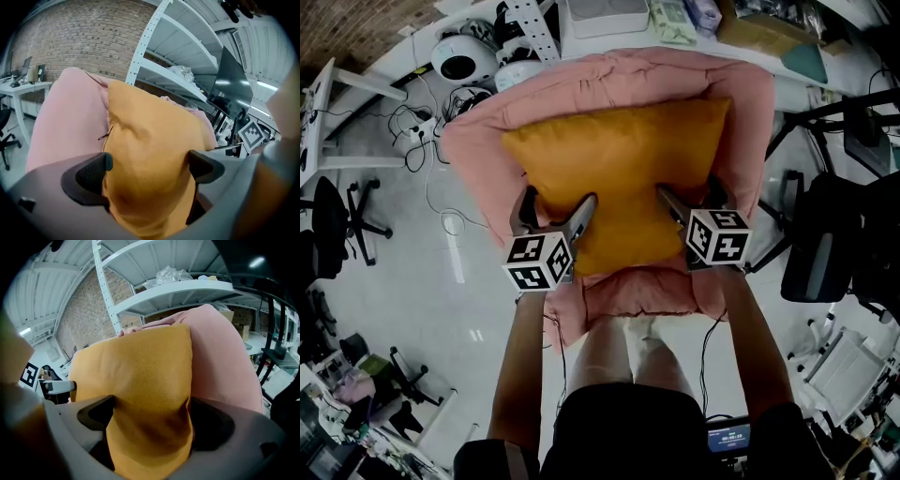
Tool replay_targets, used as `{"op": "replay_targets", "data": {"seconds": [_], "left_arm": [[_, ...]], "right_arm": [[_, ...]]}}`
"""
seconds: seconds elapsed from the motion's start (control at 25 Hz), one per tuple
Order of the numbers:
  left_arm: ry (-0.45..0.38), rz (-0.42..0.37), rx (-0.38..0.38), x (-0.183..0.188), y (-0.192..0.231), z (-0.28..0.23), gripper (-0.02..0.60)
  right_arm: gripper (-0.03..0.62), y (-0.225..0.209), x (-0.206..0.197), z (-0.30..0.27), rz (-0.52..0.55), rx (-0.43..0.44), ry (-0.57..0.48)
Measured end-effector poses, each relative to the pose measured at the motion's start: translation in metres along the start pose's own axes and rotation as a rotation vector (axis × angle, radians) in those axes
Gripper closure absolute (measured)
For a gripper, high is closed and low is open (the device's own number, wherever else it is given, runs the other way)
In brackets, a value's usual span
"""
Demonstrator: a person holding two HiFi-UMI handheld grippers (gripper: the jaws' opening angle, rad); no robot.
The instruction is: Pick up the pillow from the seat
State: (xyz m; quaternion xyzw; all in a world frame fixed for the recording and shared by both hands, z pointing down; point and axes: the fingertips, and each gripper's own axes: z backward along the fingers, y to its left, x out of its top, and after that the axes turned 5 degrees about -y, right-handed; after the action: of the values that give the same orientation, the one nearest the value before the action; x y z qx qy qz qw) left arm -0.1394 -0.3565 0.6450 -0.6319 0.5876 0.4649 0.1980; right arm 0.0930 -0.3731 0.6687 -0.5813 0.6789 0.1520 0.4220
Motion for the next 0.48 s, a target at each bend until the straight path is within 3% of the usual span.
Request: {"op": "replay_targets", "data": {"seconds": [0.48], "left_arm": [[-0.007, -0.006, 0.012, -0.002, 0.011, -0.016, 0.012]], "right_arm": [[0.069, -0.007, -0.002, -0.023, -0.008, 0.044, 0.008]]}}
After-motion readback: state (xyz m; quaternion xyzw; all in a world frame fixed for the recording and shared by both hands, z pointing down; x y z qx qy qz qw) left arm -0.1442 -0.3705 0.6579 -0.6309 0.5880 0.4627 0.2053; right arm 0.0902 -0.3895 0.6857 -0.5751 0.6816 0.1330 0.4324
